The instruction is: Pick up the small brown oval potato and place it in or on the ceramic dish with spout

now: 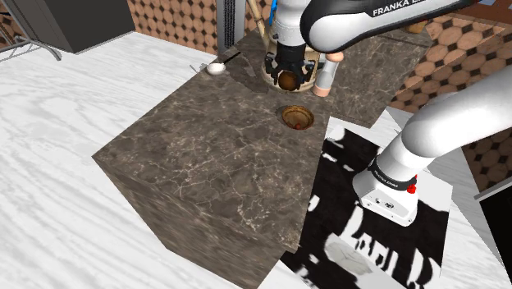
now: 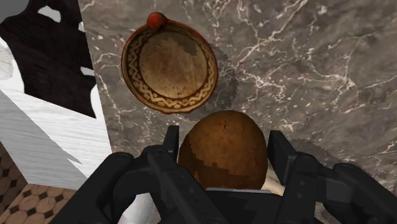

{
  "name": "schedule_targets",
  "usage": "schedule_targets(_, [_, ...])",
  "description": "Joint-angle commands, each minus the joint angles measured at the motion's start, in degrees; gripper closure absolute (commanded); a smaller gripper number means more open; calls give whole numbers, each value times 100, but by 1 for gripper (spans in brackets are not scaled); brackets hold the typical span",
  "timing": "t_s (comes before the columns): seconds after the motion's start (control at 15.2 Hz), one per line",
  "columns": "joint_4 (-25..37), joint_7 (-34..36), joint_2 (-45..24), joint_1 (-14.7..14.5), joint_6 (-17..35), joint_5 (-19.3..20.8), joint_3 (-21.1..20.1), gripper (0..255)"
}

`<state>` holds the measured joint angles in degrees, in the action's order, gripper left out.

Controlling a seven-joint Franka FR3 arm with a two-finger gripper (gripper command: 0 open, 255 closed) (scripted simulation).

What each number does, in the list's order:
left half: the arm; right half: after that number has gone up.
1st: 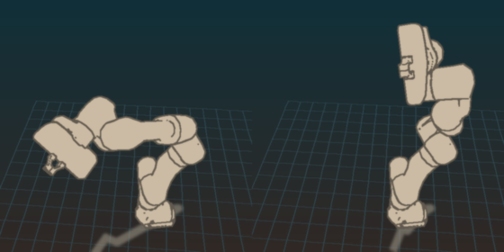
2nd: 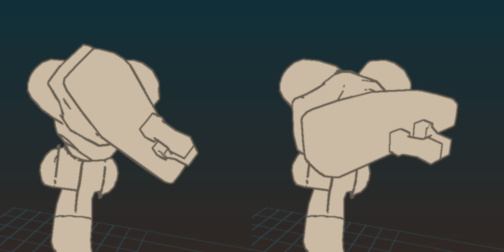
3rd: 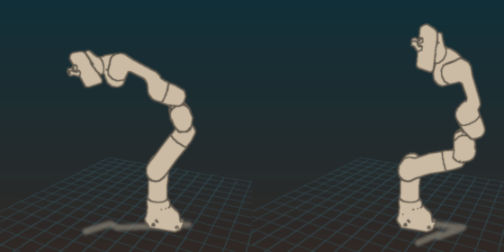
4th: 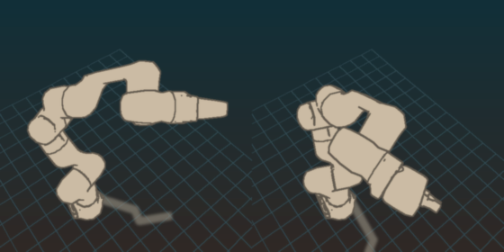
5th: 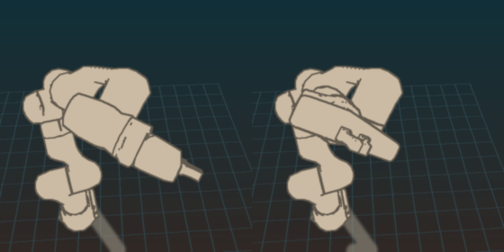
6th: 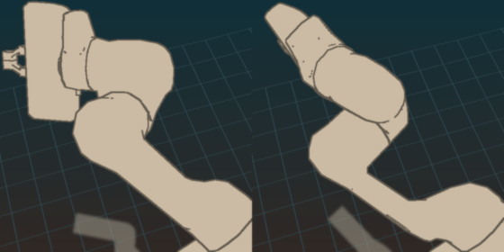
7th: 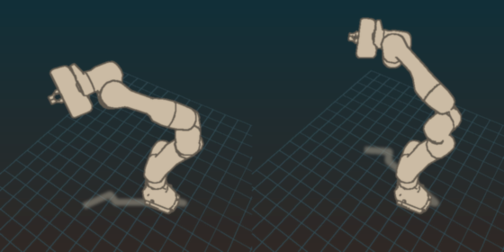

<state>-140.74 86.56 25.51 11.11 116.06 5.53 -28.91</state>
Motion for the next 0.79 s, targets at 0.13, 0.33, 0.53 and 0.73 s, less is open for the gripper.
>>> schedule_targets(0.13, [-822, -270, 1030, -348, -153, -347, 256, 255])
schedule_targets(0.33, [-1157, -282, 1280, -465, -73, -424, 292, 255])
schedule_targets(0.53, [-1323, -208, 1180, -455, 185, -424, 228, 255])
schedule_targets(0.73, [-1479, -129, 1061, -436, 450, -417, 157, 255])
